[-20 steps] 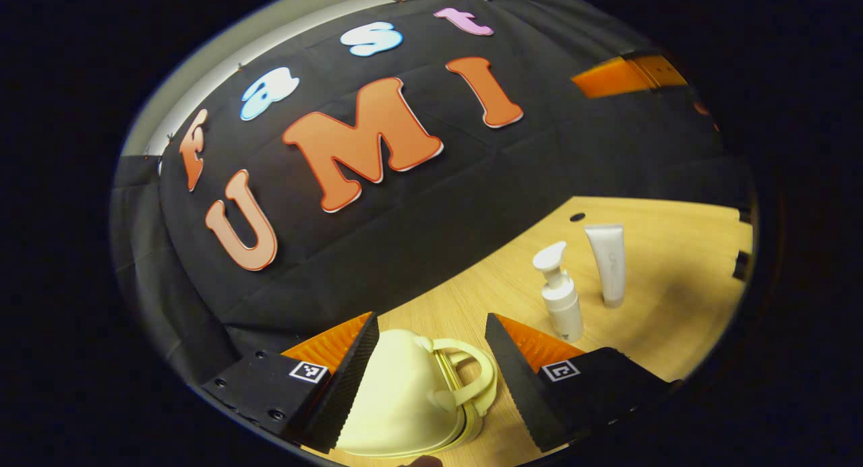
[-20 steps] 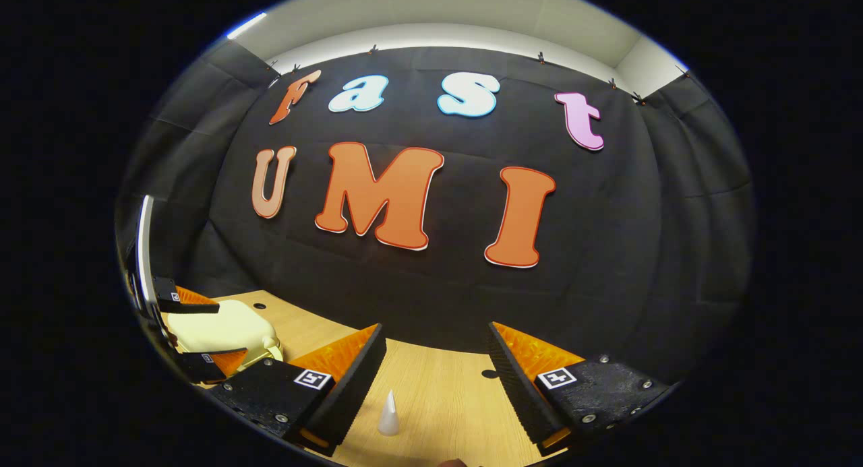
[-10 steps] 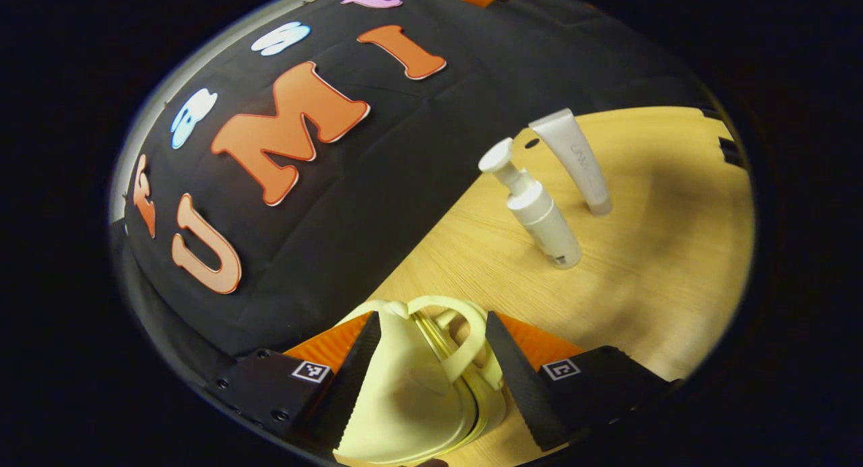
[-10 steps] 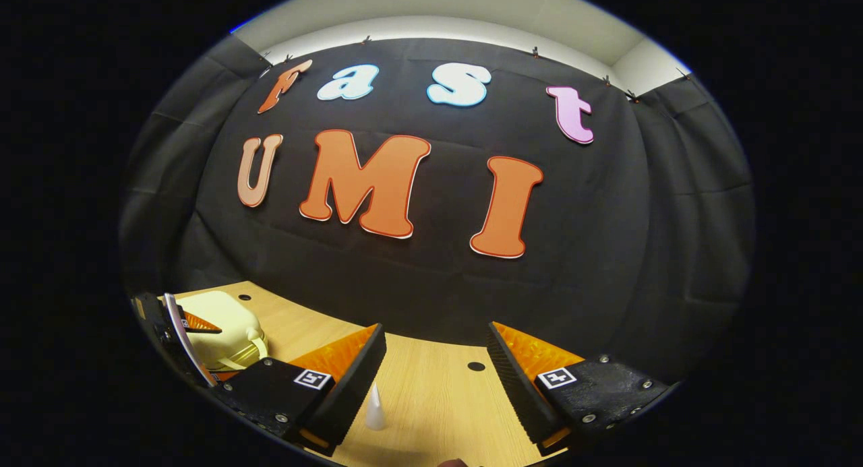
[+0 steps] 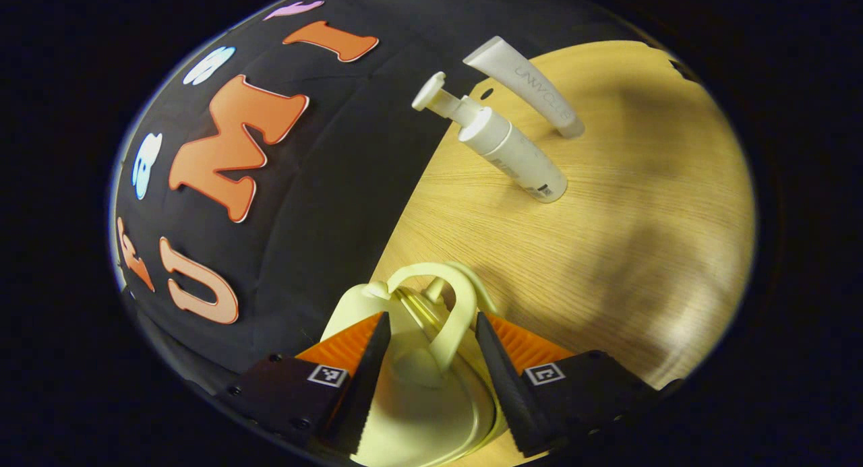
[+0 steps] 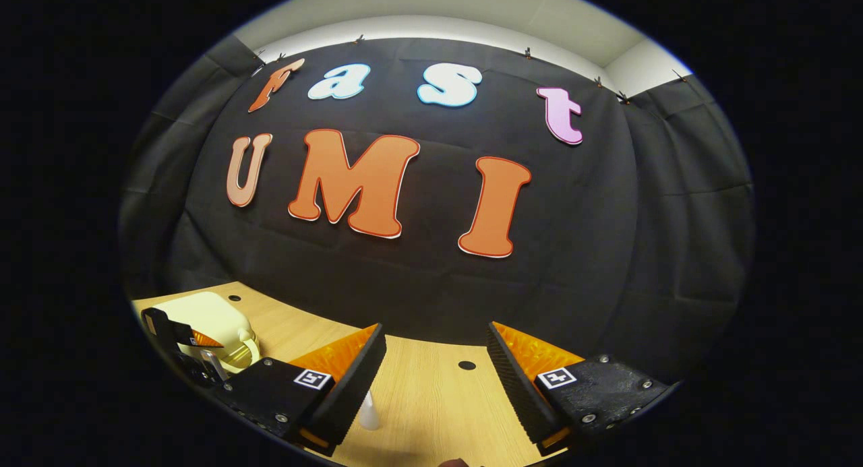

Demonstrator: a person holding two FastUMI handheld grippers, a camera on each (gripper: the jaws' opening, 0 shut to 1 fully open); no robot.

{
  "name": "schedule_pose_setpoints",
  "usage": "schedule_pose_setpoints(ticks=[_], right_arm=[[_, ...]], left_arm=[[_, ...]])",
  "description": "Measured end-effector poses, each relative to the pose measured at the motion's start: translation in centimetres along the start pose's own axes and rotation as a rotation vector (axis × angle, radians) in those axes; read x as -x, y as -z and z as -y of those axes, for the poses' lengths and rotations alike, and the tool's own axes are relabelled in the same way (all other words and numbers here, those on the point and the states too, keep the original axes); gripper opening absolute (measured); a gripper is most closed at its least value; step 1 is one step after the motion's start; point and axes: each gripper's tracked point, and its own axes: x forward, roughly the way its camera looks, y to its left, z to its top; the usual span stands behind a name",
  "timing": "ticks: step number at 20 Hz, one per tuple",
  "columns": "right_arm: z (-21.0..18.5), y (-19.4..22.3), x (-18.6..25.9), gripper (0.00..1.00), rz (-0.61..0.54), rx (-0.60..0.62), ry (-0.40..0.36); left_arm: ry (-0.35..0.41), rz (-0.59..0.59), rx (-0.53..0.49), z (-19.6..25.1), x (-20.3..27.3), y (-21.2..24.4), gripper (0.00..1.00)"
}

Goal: First open the suitcase, pack the skin care products into it, and then close the suitcase.

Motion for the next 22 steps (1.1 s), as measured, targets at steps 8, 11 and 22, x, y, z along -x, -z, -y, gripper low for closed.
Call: schedule_pose_setpoints(ticks=[8,11,22], right_arm=[[-1.4,-1.2,0.0,0.95,0.016,0.013,-0.003],[-2.3,-1.5,-0.1,0.95,0.022,0.021,-0.01],[-5.7,-2.4,-1.9,0.96,0.027,0.04,-0.045]], left_arm=[[0.006,0.044,-0.074,-0.5,0.1,-0.7,0.06],[-0.027,0.067,0.023,-2.3,0.7,-1.3,0.06],[-0.16,0.121,0.562,-15.7,5.5,1.3,0.06]])
